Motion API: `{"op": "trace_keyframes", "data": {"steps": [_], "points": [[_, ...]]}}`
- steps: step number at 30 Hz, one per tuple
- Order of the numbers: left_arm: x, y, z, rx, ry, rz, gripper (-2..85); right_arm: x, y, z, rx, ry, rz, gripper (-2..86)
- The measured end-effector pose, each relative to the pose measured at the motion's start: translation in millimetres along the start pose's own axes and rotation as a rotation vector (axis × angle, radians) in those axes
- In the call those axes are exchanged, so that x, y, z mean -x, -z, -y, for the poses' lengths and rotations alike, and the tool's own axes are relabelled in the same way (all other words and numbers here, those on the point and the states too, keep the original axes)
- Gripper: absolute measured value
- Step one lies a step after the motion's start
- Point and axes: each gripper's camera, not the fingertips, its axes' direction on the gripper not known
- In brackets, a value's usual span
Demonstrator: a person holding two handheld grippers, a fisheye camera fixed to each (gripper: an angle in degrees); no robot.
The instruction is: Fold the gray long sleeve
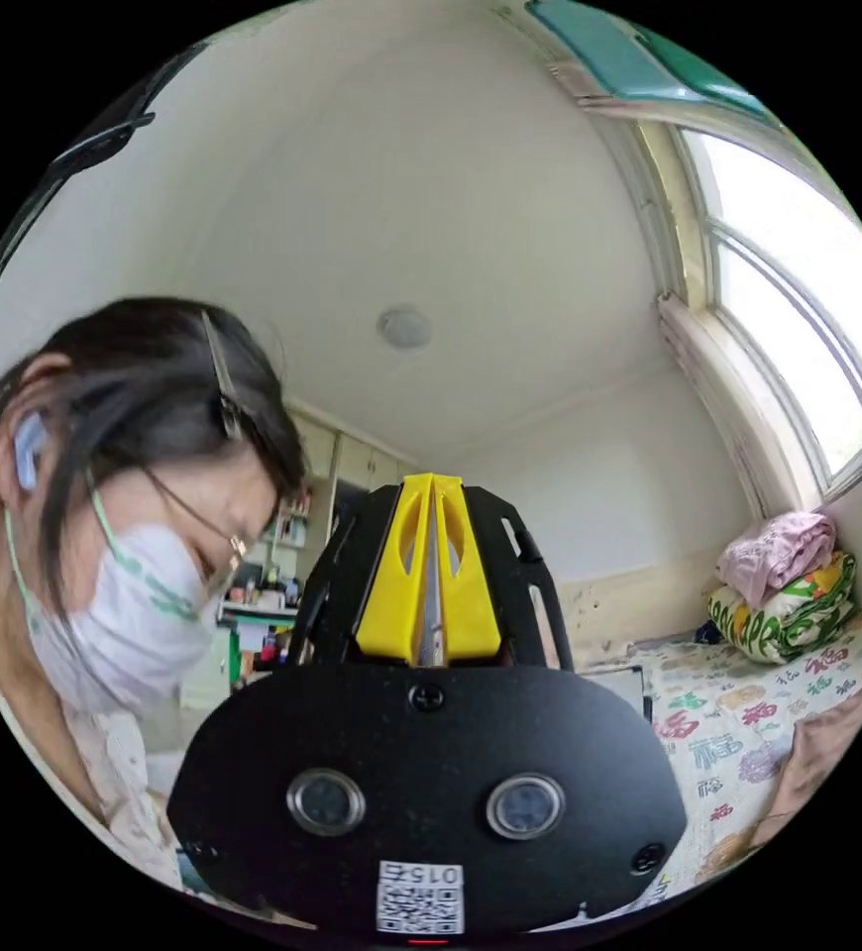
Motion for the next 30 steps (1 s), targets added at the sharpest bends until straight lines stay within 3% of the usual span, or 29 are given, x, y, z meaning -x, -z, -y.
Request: {"op": "trace_keyframes", "data": {"steps": [2,5,7,13,21,26,30], "points": [[4.3,0.0,12.7,-0.016,0.014,0.0,1.9,-17.6,-17.5,-55.8,0.196,0.016,0.062,0.0],[12.4,-22.7,37.8,0.037,0.044,-0.068,4.8,-38.1,-70.1,-172.6,0.686,0.068,0.191,2.4],[16.3,-45.1,54.7,0.073,0.072,-0.124,5.7,-47.2,-94.8,-272.5,1.031,0.057,0.381,5.3],[18.1,-72.4,80.8,0.1,0.086,-0.109,6.2,-62.9,-64.9,-481.5,1.452,0.265,0.367,8.9],[26.1,-71.5,101.2,0.138,0.094,-0.096,1.0,-109.3,1.0,-643.0,1.7,0.287,0.46,9.5],[47.3,-14.7,120.0,-0.09,0.145,-0.092,0.2,-134.5,34.9,-693.8,1.759,0.313,0.44,9.4],[152.1,54.3,126.9,-0.407,0.473,-0.024,4.0,-167.0,59.9,-728.4,1.825,0.293,0.427,9.0]]}}
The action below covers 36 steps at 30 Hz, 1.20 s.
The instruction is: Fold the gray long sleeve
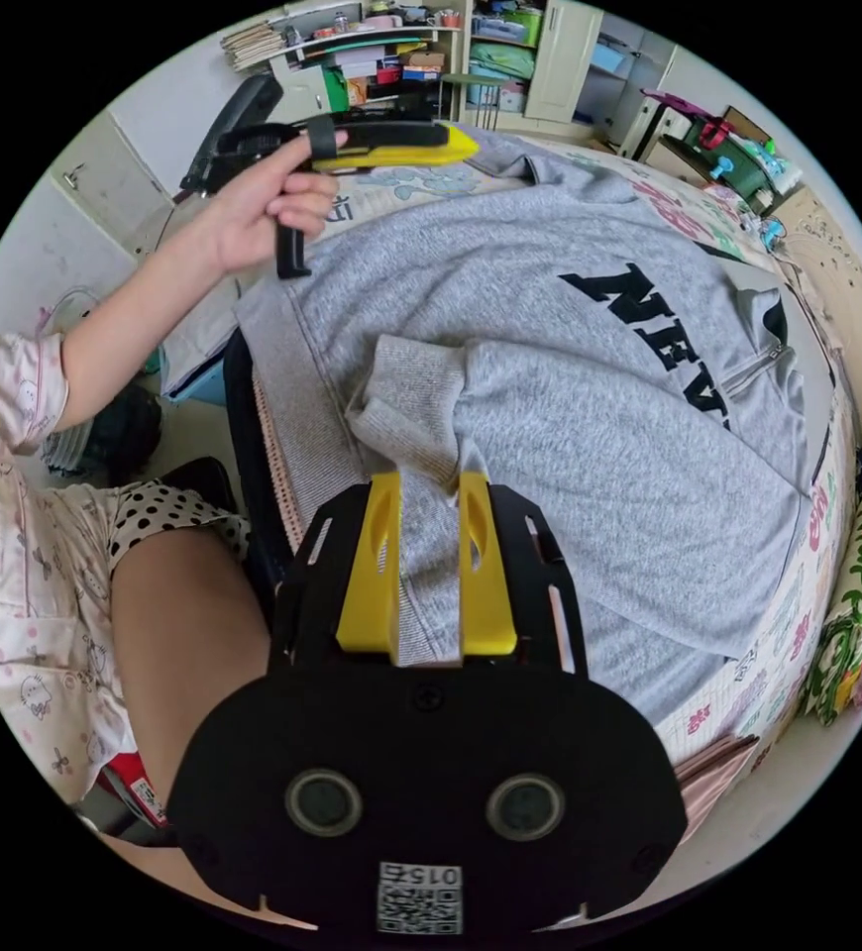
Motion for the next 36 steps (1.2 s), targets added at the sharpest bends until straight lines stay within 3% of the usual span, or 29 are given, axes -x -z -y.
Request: {"op": "trace_keyframes", "data": {"steps": [3,7,10,14,20,27,29,32,35,36], "points": [[64.1,23.7,43.0,-0.131,0.215,0.109,8.1,-21.4,-16.9,-17.3,0.013,-0.047,0.029,8.4],[97.2,44.0,80.3,-0.333,0.2,0.358,13.3,-46.7,-31.4,-39.7,0.023,-0.085,0.045,7.8],[125.6,42.3,98.7,-0.413,0.229,0.415,13.8,-61.1,-35.5,-52.4,0.037,-0.093,0.047,7.6],[164.0,36.2,108.4,-0.498,0.357,0.378,13.7,-75.5,-33.3,-68.6,0.042,-0.099,0.044,7.6],[194.1,14.4,119.9,-0.5,0.342,0.353,13.2,-102.3,-15.2,-88.9,0.048,-0.109,0.059,7.7],[223.4,16.9,92.9,-0.453,0.441,0.247,0.4,-123.2,27.9,-98.8,0.076,-0.094,0.019,7.7],[204.5,17.7,84.1,-0.458,0.332,0.267,0.0,-124.9,42.2,-99.3,0.083,-0.081,-0.004,8.0],[136.3,12.4,72.3,-0.428,-0.003,0.253,-0.3,-131.0,70.8,-97.3,0.1,-0.068,-0.031,8.3],[26.9,-0.6,47.1,-0.363,-0.403,0.116,-0.3,-146.2,108.7,-95.6,0.091,-0.089,0.01,8.7],[-33.4,-10.2,22.2,-0.278,-0.625,0.068,-0.2,-153.6,128.5,-97.1,0.07,-0.092,0.039,8.8]]}}
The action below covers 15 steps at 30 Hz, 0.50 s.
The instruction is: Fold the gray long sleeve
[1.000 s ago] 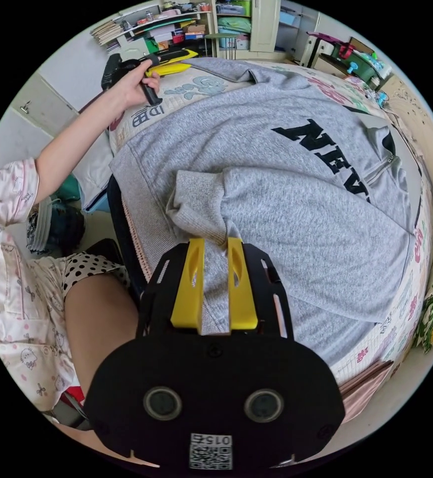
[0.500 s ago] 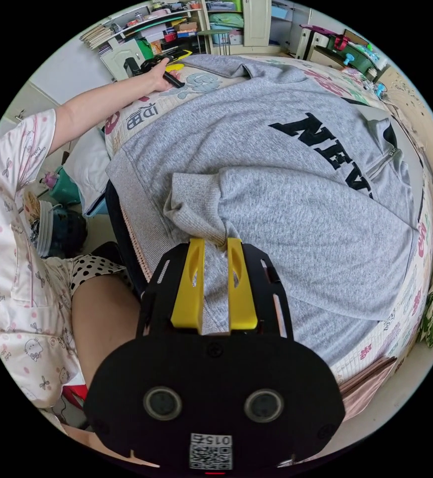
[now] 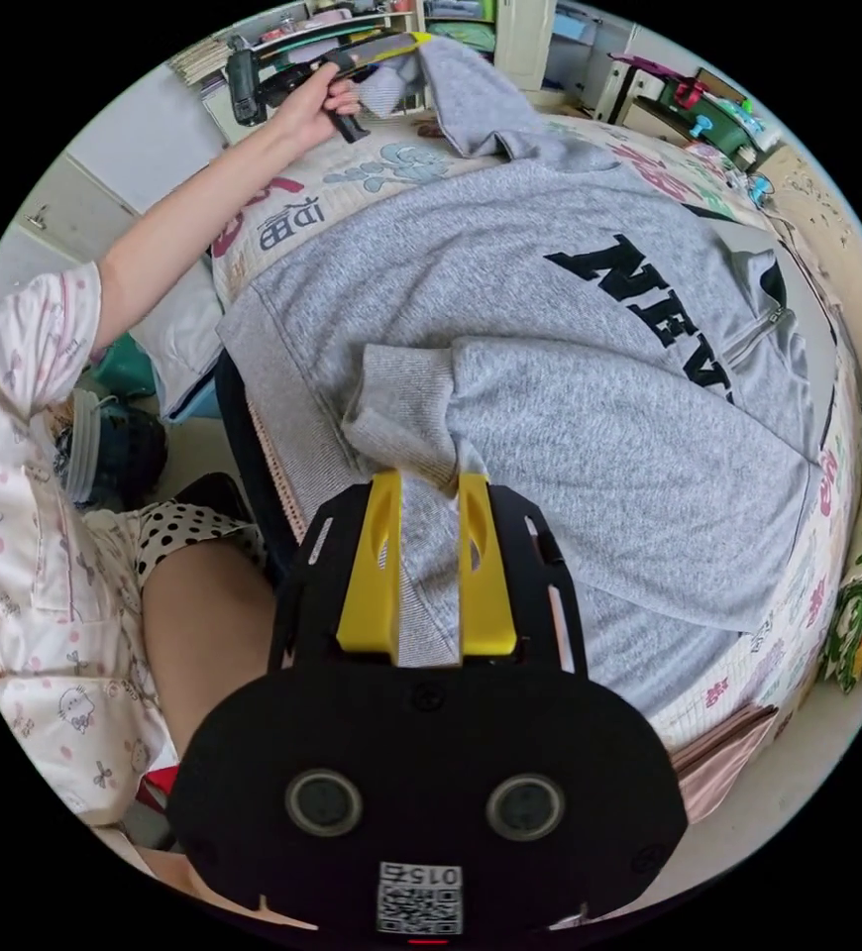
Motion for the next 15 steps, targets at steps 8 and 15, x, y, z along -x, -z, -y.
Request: {"op": "trace_keyframes", "data": {"steps": [8,15], "points": [[-284.6,-51.3,-146.4,0.61,-0.668,-0.347,1.0,-100.3,157.2,-59.5,-0.324,-0.267,0.346,7.7],[-248.3,-34.9,-154.6,0.636,-0.281,-0.261,3.1,-152.8,251.9,-83.8,-0.37,-0.422,0.404,6.8]]}}
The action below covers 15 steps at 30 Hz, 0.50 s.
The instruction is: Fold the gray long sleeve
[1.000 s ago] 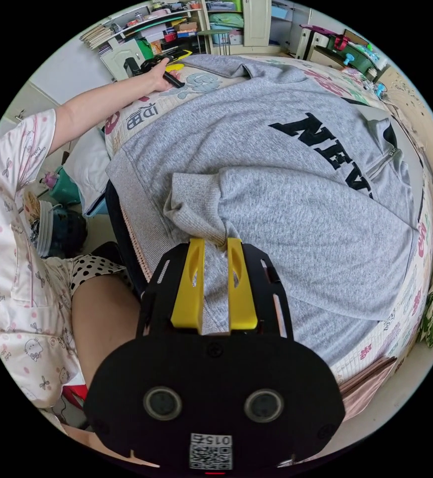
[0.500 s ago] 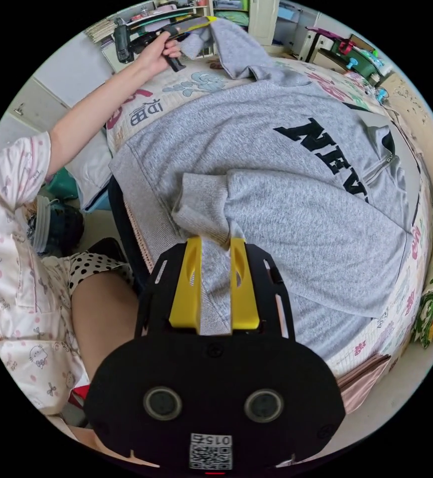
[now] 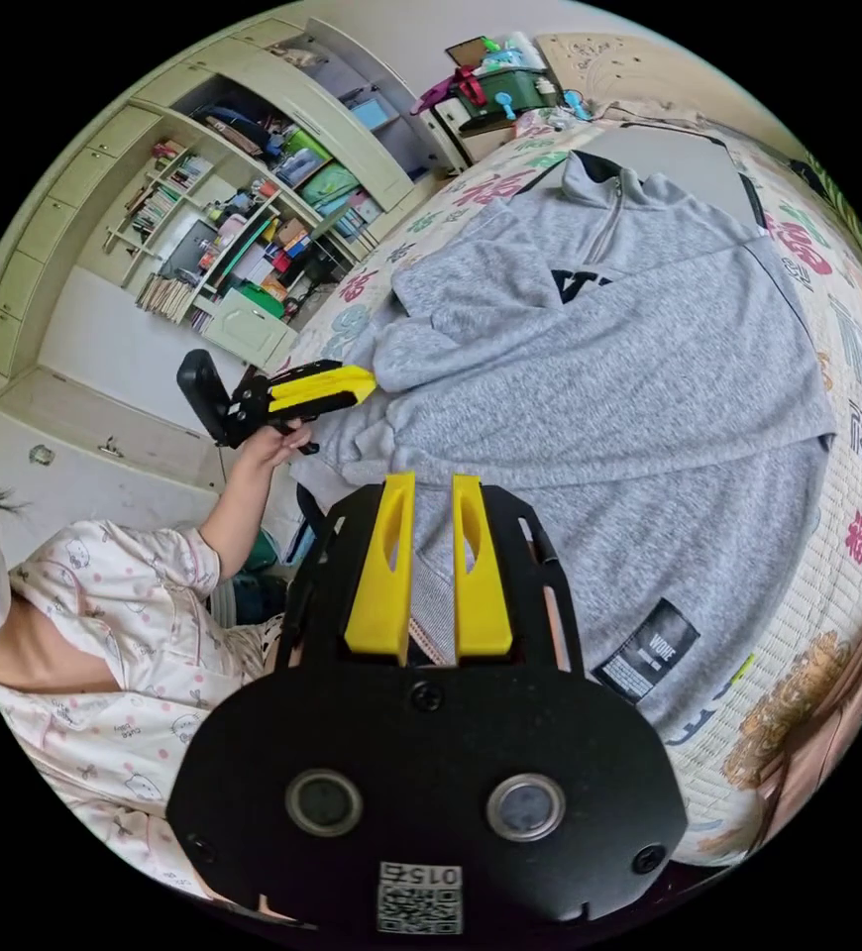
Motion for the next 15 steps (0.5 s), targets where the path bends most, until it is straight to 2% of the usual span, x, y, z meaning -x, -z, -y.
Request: {"op": "trace_keyframes", "data": {"steps": [2,4,7,9,13,15], "points": [[29.9,5.7,-5.2,-0.025,0.176,-0.037,5.7,13.8,22.0,14.1,-0.009,0.024,0.017,6.9],[76.5,-0.7,-26.8,-0.042,0.495,-0.07,12.7,34.8,49.6,32.3,-0.016,0.062,0.002,7.1],[105.5,-18.0,-57.7,-0.107,0.715,-0.139,15.4,56.7,81.7,51.6,-0.014,0.09,-0.011,7.3],[110.7,-29.6,-62.1,-0.133,0.75,-0.219,14.3,65.6,101.4,62.4,-0.016,0.093,-0.004,7.4],[109.5,-39.8,-61.0,-0.155,0.779,-0.222,5.5,76.8,153.2,88.5,-0.057,0.068,0.028,7.7],[94.2,-26.2,-55.2,-0.242,0.696,-0.231,3.7,77.5,177.9,99.3,-0.097,0.04,0.058,8.0]]}}
